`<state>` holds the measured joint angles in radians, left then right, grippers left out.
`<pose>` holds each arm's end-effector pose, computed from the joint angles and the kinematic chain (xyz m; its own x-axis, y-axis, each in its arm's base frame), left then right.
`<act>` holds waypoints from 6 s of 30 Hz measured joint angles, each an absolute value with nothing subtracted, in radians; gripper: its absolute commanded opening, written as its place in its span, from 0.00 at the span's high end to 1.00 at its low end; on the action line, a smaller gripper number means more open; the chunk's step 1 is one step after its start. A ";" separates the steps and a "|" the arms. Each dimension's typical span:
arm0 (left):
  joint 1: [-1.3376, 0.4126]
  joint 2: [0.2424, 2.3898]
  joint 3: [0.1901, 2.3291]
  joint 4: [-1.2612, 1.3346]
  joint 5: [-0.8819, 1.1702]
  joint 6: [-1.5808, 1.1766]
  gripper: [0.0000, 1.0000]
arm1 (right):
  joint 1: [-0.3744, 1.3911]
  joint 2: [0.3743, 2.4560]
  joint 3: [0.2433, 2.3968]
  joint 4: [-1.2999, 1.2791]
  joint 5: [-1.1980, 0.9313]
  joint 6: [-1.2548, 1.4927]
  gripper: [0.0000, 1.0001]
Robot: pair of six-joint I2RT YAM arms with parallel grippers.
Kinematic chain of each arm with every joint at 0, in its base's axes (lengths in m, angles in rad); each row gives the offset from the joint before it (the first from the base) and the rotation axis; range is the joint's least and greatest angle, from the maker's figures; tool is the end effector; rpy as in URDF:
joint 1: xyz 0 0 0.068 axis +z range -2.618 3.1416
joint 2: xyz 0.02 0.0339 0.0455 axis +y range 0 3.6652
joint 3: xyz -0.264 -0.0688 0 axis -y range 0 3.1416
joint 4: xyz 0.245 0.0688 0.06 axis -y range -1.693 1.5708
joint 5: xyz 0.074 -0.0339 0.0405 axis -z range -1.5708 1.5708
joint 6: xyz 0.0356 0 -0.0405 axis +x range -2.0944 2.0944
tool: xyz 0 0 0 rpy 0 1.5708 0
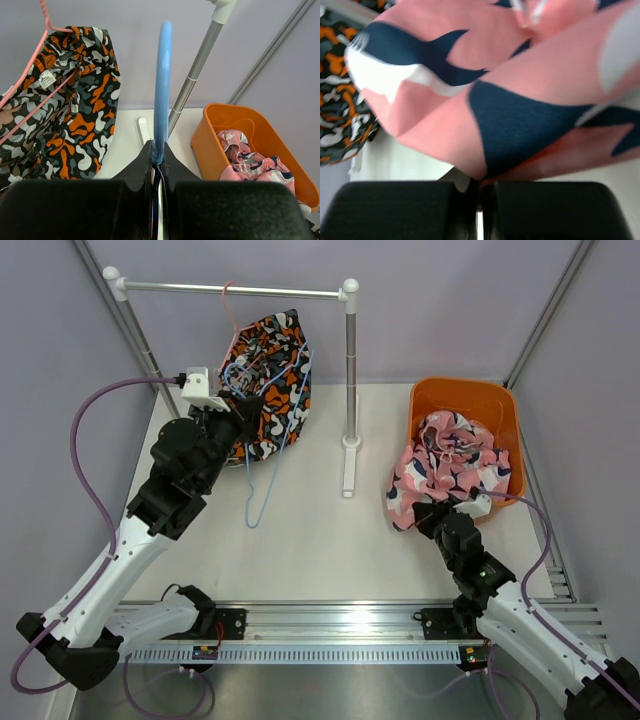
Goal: Remove the shorts from the hanger
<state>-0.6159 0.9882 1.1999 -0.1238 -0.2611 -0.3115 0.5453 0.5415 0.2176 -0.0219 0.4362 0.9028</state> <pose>0.1764 -0.1136 0.4536 -0.0385 -0.3355 -0.9413 0.3534 0.8765 -0.3269 0.1319 0.0624 0.1925 -0.2818 0.6613 -0.6952 0.1468 0.7457 0.6499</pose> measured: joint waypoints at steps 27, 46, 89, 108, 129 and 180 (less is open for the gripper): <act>-0.616 1.125 1.381 -0.268 -0.217 -0.263 1.00 | 0.425 1.076 1.234 -0.411 0.643 0.653 1.00; -0.616 1.313 1.596 -0.425 -0.187 -0.175 1.00 | 0.249 1.396 1.213 -0.461 0.432 0.685 0.30; -0.557 1.792 2.036 -0.141 -0.400 0.045 1.00 | 0.248 1.095 1.114 -0.408 0.286 0.593 0.21; -0.487 1.818 2.056 -0.142 -0.244 -0.020 1.00 | 0.248 1.059 1.103 -0.387 0.266 0.582 0.21; -0.474 1.923 2.113 -0.197 -0.204 -0.064 1.00 | 0.248 1.055 1.092 -0.386 0.244 0.581 0.22; -0.471 1.373 1.477 -0.028 -0.392 -0.064 0.54 | 0.248 1.075 1.060 -0.363 0.241 0.579 0.22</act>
